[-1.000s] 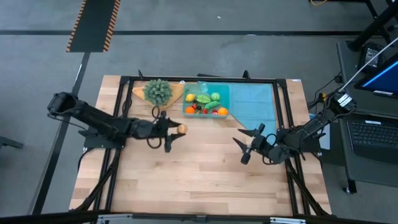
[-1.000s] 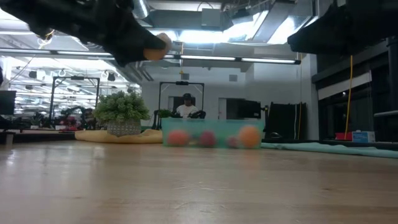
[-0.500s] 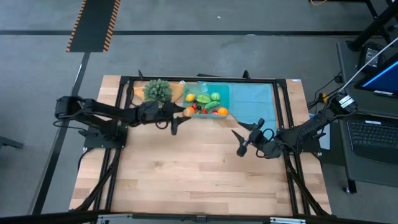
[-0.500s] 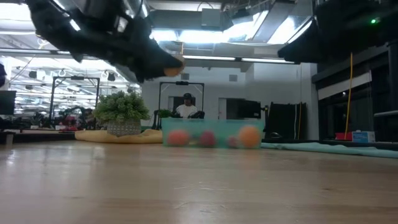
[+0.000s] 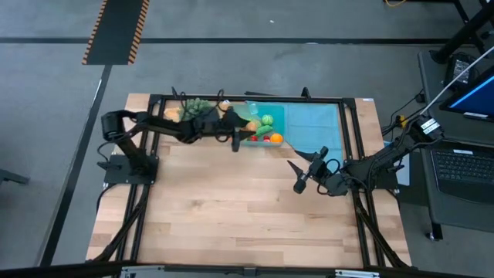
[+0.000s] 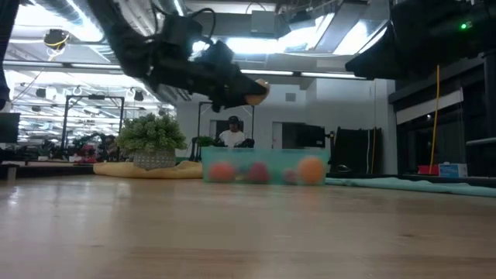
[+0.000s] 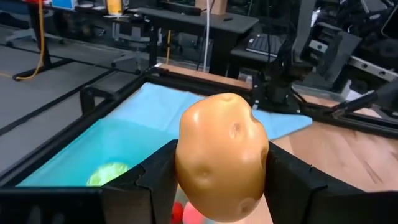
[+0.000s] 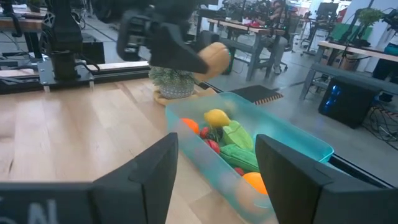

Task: Pick and placing Produce into tupperware
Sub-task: Put the potato into the blue bin

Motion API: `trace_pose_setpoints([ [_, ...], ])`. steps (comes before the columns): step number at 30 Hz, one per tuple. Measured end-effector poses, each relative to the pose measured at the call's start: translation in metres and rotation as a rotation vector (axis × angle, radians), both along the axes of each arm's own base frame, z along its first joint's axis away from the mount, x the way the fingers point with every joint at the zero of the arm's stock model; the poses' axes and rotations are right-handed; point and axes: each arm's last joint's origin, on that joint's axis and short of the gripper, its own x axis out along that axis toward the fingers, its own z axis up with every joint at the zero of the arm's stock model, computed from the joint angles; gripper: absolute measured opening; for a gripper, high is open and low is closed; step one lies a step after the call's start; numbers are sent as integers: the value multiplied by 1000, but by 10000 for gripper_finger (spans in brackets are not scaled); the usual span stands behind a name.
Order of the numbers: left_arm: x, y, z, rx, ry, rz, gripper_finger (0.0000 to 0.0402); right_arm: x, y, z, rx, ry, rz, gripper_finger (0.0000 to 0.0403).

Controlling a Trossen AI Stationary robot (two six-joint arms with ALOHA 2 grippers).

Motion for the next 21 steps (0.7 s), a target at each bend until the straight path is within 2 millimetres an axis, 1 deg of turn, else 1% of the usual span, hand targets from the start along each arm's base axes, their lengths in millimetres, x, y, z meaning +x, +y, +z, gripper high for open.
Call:
trace_pose_setpoints([
  [4, 13, 7, 4, 5, -16, -3, 185, 0, 0, 0, 4, -5, 0, 217],
  [9, 21, 14, 14, 5, -16, 5, 185, 0, 0, 0, 5, -6, 1, 217],
  [13, 27, 20, 17, -33, 84, 16, 185, 1, 0, 0, 12, 6, 51, 217],
  [16, 31, 23, 21, -45, 201, 12, 185, 1, -3, 2, 23, 32, 111, 217],
  [18, 33, 24, 25, -46, 267, 18, 185, 0, -7, 6, 43, 40, 172, 217],
  [21, 37, 26, 35, -35, 317, 31, 185, -2, -14, 13, 58, 64, 296, 217],
])
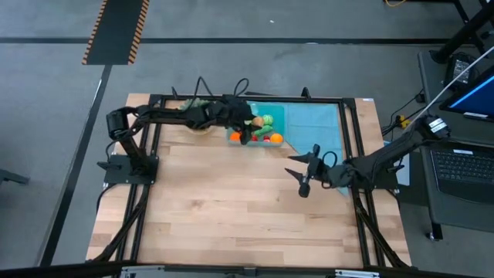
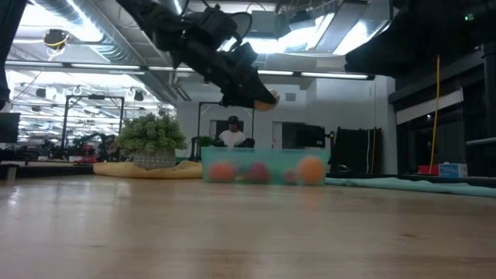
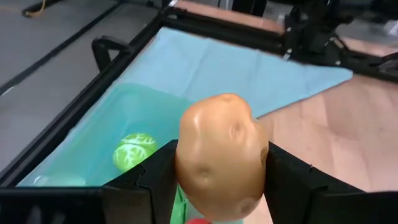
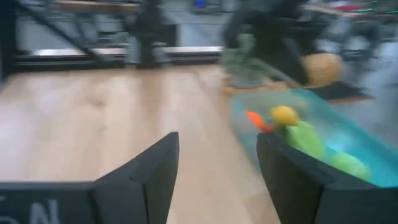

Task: Pick and placing Produce into tupperware
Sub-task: Put the potato into the blue bin

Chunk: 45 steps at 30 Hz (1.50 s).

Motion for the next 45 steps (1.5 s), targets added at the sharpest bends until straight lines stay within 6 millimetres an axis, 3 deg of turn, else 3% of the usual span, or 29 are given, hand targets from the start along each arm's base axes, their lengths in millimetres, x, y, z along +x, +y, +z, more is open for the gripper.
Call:
trace_pose_setpoints([
  [8, -1, 7, 14, -36, 145, 9, 185, -12, -12, 15, -14, 41, 298, 217],
  [20, -2, 17, 35, -78, 234, 24, 185, -13, -26, 15, -42, 75, 258, 217],
  [45, 29, 29, -49, -179, 349, -69, 185, -14, -28, 13, -47, 96, 249, 217],
])
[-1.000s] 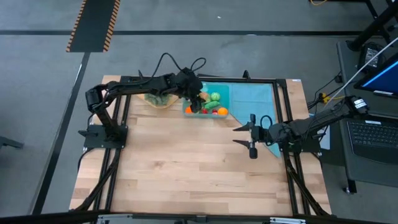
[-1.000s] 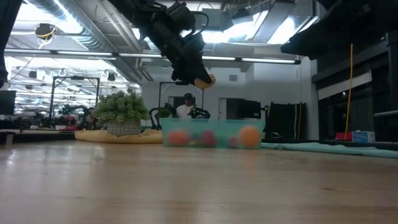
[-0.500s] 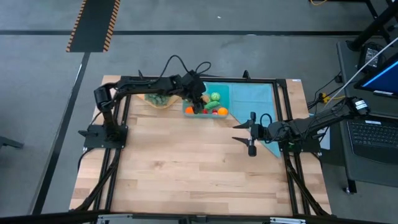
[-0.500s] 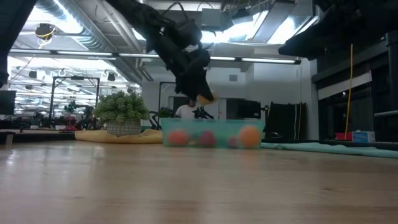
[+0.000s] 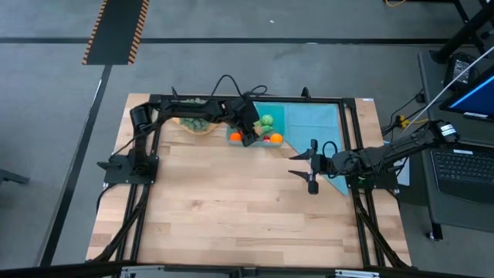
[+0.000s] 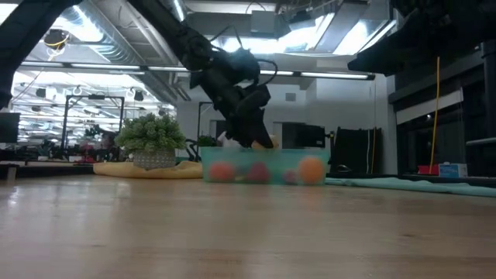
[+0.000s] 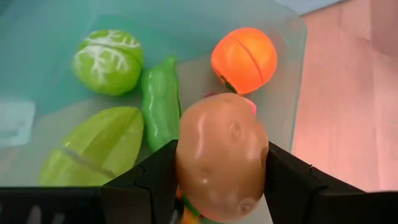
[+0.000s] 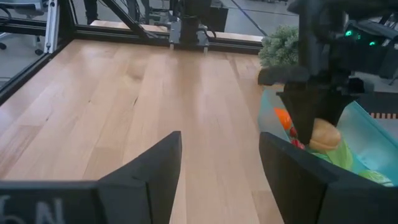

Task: Pick and placing Produce into tupperware
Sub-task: Put the potato into the blue bin

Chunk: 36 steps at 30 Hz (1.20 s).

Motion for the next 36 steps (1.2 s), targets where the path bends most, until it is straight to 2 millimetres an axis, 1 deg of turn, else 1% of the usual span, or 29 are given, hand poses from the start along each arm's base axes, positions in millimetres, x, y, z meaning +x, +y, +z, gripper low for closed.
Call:
trace_pose_setpoints([
  [5, 6, 2, -11, -12, -20, -17, 186, 0, 0, 0, 0, 1, 0, 217],
  [7, 6, 2, -13, -22, -17, -23, 187, 0, 0, 0, -3, 4, 0, 217],
  [14, 8, 3, -5, 1, -67, -23, 190, 0, -1, -1, -6, 8, -6, 217],
  [24, 12, -8, -6, -6, -59, -42, 192, 0, -2, -2, -7, 21, -8, 217],
  [32, 11, -7, -6, -5, -57, -39, 193, 0, -2, -2, -6, 21, -8, 217],
  [36, 11, -7, -6, -5, -54, -42, 208, 0, -2, -2, -6, 21, -8, 217],
])
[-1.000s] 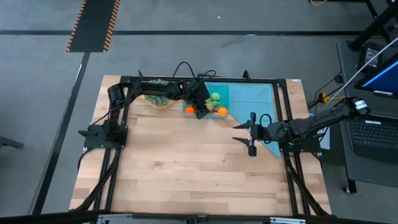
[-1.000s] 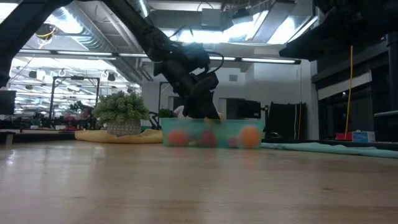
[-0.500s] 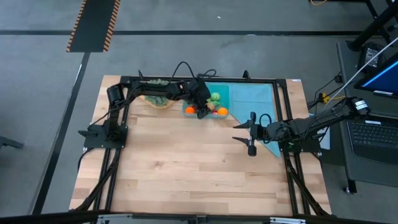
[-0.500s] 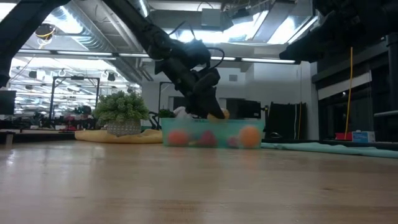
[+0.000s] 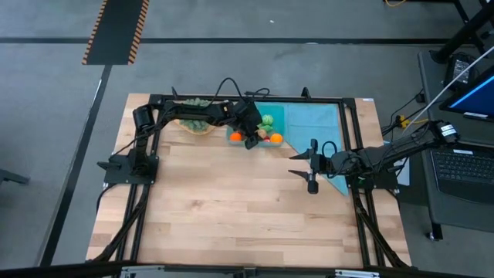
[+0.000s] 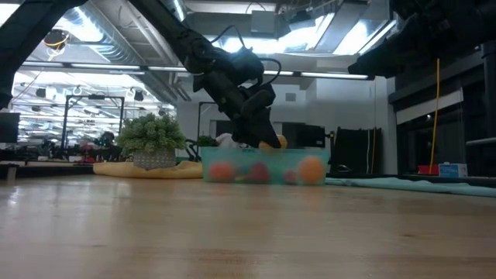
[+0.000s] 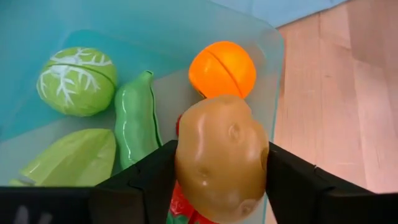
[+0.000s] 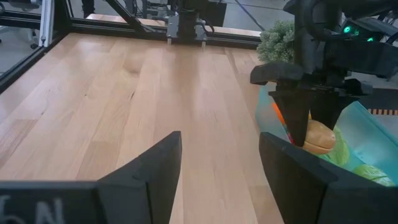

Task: Pick and placing Produce into tupperware
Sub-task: Put the potato into the blue bin, then return to Home Position

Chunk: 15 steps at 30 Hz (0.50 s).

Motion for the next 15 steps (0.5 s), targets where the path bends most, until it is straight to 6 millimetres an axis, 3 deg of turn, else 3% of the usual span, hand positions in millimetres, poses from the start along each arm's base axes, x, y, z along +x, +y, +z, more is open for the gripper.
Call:
trace_pose_setpoints([
  [7, 0, 1, 0, 17, 10, 17, 261, 0, 0, 0, 0, 0, 0, 217],
  [15, -1, -5, 12, 45, -29, -44, 266, 0, 0, 0, -1, 1, 0, 217],
])
